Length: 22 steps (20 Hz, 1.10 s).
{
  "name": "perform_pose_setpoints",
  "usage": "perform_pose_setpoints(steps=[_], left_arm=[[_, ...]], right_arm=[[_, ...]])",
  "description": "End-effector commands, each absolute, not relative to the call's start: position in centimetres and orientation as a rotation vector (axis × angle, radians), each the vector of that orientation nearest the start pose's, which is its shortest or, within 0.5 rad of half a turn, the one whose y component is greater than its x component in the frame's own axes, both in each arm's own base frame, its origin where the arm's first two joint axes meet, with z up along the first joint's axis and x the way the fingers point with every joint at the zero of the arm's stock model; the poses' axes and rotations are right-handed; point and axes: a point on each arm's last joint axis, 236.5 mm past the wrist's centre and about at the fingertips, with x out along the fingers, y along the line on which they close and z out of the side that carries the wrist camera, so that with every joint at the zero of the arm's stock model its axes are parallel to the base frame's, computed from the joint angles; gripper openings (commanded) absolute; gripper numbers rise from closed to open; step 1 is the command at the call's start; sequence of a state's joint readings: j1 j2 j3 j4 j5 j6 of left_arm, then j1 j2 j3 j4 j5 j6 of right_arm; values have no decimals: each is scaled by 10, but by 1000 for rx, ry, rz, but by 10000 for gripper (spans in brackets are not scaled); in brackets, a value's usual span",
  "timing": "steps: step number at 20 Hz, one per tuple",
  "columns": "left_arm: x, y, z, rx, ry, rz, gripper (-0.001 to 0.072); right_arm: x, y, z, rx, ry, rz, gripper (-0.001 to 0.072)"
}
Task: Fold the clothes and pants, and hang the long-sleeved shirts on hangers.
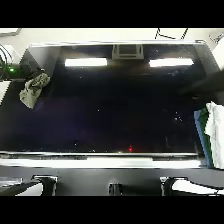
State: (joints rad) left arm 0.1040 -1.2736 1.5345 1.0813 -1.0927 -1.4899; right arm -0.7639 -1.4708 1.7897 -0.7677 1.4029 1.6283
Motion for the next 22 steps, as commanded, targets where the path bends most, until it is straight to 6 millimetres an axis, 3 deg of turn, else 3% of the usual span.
perform_pose_setpoints(steps=[1, 4, 8, 10, 15, 22], left_arm=[[465, -51, 193, -355, 779, -251, 28], [465, -51, 193, -355, 778, -251, 28], [467, -50, 195, -355, 768, -248, 28], [467, -50, 195, -355, 767, -248, 28], [467, -50, 195, -334, 764, -257, 27], [467, -50, 195, -334, 765, -257, 28]], right_arm=[[374, -269, 227, 1037, 608, -294, 35], [328, -295, 233, 1107, 581, -375, 35], [277, -304, 245, 1152, 566, -430, 36], [247, -307, 237, 1194, 605, -485, 36], [149, -319, 174, 1208, 906, -848, 36], [114, -298, 82, 1241, 1231, -961, 36]])
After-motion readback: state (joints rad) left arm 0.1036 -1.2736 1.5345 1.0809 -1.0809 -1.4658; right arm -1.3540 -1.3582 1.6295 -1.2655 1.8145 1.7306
